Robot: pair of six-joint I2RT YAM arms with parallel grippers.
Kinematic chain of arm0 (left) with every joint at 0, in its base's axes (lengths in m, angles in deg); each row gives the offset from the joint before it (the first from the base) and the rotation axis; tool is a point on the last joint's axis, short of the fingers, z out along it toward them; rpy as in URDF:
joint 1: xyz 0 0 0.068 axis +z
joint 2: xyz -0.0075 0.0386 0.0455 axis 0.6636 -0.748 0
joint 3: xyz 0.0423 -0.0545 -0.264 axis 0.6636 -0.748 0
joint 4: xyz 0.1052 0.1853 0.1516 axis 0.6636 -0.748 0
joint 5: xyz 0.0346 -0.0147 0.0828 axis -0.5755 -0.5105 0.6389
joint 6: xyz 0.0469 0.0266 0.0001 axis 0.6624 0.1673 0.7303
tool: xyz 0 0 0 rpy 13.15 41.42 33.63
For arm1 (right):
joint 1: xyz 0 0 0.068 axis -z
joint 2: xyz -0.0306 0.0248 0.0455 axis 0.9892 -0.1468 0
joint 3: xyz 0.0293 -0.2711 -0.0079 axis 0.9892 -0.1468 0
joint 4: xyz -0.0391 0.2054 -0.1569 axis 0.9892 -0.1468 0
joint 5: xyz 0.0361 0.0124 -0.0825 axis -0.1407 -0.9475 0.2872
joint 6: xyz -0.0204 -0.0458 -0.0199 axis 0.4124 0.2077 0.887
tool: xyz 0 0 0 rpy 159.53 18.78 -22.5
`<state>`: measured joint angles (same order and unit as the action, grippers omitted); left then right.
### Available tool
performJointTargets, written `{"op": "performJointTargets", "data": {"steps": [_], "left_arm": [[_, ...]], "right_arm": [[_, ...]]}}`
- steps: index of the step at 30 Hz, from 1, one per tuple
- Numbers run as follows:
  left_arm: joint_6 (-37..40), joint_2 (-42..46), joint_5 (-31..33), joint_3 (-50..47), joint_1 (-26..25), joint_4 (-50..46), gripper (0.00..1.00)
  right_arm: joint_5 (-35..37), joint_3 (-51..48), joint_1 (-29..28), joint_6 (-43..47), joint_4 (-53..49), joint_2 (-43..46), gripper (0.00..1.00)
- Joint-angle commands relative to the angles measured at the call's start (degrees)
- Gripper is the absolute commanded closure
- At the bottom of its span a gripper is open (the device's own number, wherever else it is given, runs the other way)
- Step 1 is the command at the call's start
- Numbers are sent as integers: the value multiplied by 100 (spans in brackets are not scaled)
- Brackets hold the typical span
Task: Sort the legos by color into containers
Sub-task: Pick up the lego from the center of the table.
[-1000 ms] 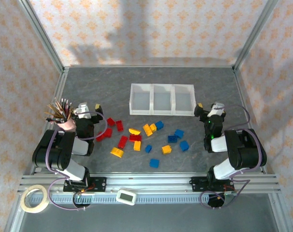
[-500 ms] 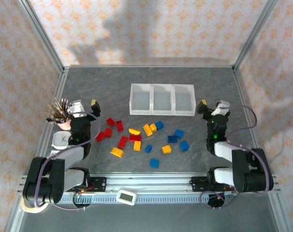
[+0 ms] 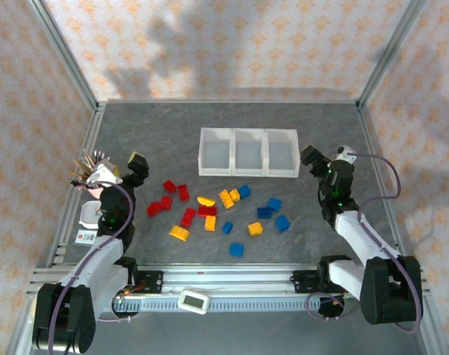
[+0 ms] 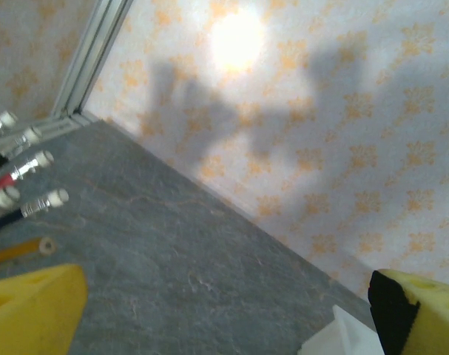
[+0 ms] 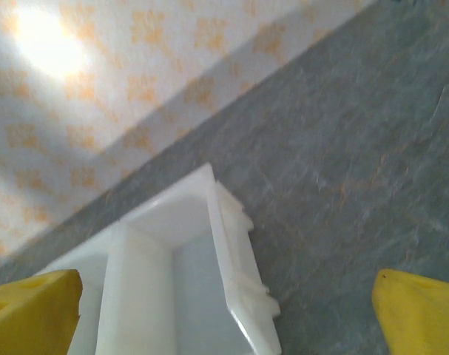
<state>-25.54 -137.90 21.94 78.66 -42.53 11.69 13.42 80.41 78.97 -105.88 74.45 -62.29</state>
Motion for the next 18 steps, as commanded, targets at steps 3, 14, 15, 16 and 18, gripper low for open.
{"op": "performJointTargets", "data": {"steps": [3,14,15,16,18], "left_arm": [[-398,-59,-836,550,66,-1235,1],[-499,-95,-1441,784,-551,-2036,1],[-500,-93,-1425,817,-656,-2142,1],[-516,-98,-1409,827,-764,-2181,1],[-598,-95,-1449,828,-980,-2274,1]], "right_arm": [[-263,477,-174,-116,-1112,37,0],[-177,956,-788,98,-2358,-171,0],[-224,982,-808,98,-2459,-206,0],[-261,1005,-828,98,-2535,-254,0],[-395,1053,-880,127,-2716,-359,0]]}}
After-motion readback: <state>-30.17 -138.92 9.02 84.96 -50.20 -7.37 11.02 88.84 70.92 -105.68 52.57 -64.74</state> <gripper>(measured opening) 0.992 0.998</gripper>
